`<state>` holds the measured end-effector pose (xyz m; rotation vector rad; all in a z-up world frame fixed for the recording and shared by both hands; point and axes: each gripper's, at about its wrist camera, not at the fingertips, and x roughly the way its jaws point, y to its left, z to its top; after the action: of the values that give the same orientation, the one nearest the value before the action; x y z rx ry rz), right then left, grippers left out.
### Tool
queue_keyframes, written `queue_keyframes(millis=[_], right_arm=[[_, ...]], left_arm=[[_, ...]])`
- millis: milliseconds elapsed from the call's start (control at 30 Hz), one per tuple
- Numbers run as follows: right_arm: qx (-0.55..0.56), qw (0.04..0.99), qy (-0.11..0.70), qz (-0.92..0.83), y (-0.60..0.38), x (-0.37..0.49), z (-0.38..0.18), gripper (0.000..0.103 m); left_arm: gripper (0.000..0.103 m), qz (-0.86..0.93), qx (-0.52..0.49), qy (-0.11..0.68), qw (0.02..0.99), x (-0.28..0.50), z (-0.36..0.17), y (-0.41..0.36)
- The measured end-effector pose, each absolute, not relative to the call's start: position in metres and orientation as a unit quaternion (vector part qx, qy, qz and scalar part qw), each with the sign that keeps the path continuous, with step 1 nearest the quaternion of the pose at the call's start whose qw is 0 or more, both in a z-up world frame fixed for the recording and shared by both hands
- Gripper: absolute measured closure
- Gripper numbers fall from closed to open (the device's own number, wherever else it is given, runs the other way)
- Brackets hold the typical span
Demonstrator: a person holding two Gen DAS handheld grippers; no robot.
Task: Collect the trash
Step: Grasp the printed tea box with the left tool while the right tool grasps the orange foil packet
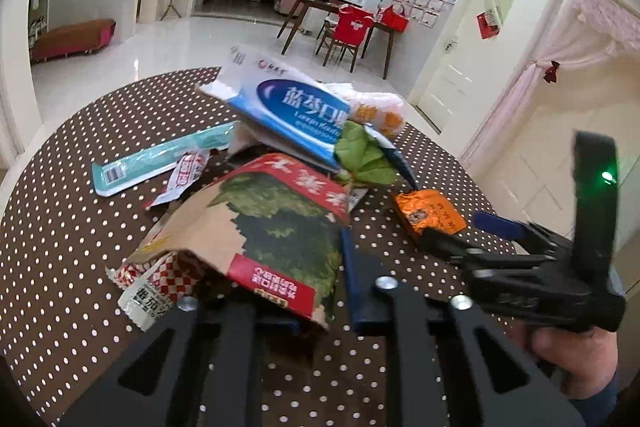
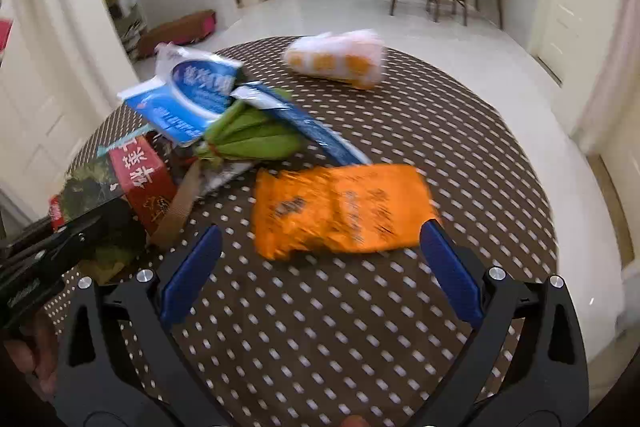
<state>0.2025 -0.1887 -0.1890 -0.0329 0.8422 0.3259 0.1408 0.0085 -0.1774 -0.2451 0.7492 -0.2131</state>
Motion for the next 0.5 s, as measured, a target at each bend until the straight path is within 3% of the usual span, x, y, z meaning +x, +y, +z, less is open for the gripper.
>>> queue_keyframes(millis=[33, 67, 100, 167, 500], right_arm=[[-0.030, 0.899, 0.405, 0.162, -0.181, 0.205, -0.191, 0.008], [-0.045, 0.898, 0.407, 0.163, -0.174, 0.208, -0.194, 0.019], [-0.064, 0.894, 0.415, 0.158, -0.166, 0.212, -0.200, 0.041], [-0.077, 0.891, 0.423, 0.144, -0.162, 0.216, -0.203, 0.063], [0.003, 0.902, 0.393, 0.177, -0.206, 0.186, -0.183, 0.070]], left_arm=[[0.093, -0.103, -0.118, 0.363, 0.919, 0.142, -0.177, 0.007], [0.094, -0.102, -0.117, 0.362, 0.919, 0.143, -0.177, 0.006], [0.095, -0.100, -0.115, 0.360, 0.920, 0.143, -0.176, 0.005], [0.096, -0.096, -0.110, 0.356, 0.923, 0.142, -0.175, 0.005], [0.098, -0.090, -0.087, 0.328, 0.936, 0.121, -0.157, 0.005]])
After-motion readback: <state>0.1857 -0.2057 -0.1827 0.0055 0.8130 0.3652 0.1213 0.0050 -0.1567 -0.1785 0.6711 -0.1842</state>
